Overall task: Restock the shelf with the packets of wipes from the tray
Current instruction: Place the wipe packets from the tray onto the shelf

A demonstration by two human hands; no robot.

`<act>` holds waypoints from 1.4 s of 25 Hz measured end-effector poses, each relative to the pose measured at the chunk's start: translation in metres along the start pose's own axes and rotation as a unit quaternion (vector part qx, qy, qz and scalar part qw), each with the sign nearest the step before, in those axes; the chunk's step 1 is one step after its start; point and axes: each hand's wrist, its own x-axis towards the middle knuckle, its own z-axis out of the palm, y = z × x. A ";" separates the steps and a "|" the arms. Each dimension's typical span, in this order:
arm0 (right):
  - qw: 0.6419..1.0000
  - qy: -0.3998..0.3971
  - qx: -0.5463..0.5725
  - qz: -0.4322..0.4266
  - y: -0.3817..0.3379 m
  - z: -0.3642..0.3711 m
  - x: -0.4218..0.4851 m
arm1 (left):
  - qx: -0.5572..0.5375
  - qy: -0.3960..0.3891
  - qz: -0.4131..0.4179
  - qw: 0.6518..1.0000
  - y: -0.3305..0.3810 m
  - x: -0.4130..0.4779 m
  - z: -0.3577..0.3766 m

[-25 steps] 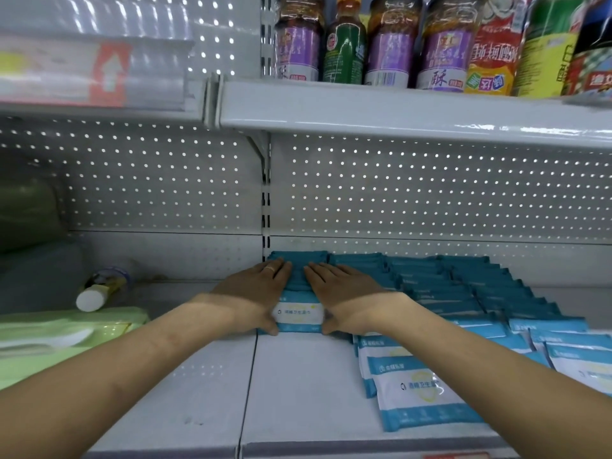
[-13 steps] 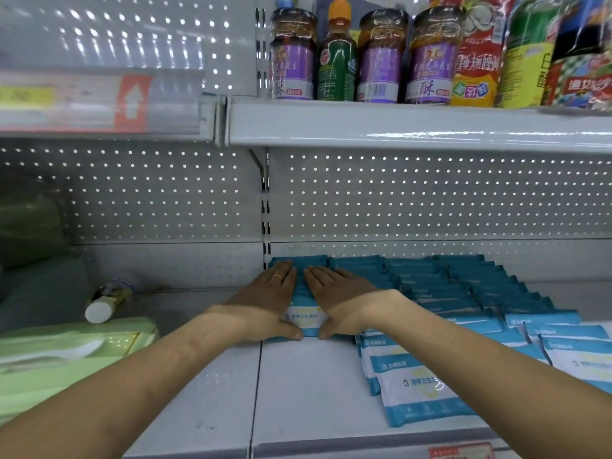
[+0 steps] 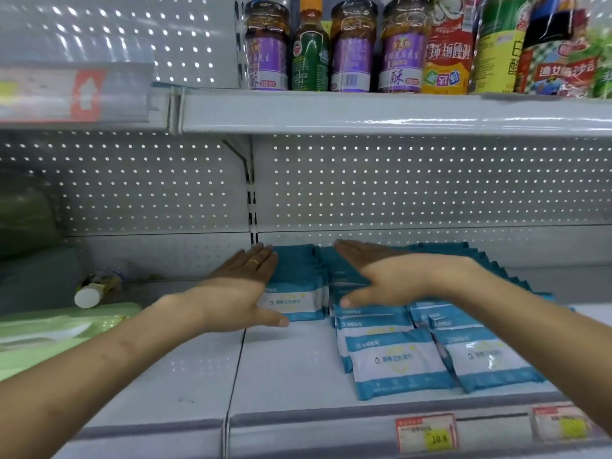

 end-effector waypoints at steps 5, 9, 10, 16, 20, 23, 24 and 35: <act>0.994 -0.102 0.018 -0.027 0.028 0.023 -0.051 | -0.093 0.020 0.083 0.992 0.084 -0.015 -0.011; 0.992 -0.119 -0.003 -0.035 0.042 0.047 -0.044 | -0.007 -0.037 0.092 0.995 0.134 0.010 0.012; 0.992 -0.117 -0.004 -0.038 0.045 0.050 -0.041 | 0.013 -0.047 0.082 0.995 0.138 0.018 0.014; 0.996 -0.065 -0.046 -0.029 0.057 0.054 -0.012 | 0.091 -0.057 0.047 0.993 0.139 0.057 0.011; 0.997 0.013 -0.057 -0.045 0.066 0.056 0.013 | 0.102 -0.057 0.018 0.993 0.135 0.093 0.008; 0.996 0.060 -0.054 -0.039 0.073 0.058 0.030 | 0.082 -0.046 -0.028 0.995 0.129 0.114 0.014; 0.995 0.073 -0.058 -0.038 0.075 0.059 0.035 | 0.068 -0.041 -0.042 0.996 0.127 0.119 0.017; 0.997 0.022 -0.063 -0.033 0.092 0.056 0.039 | 0.033 -0.077 -0.027 0.996 0.115 0.133 0.016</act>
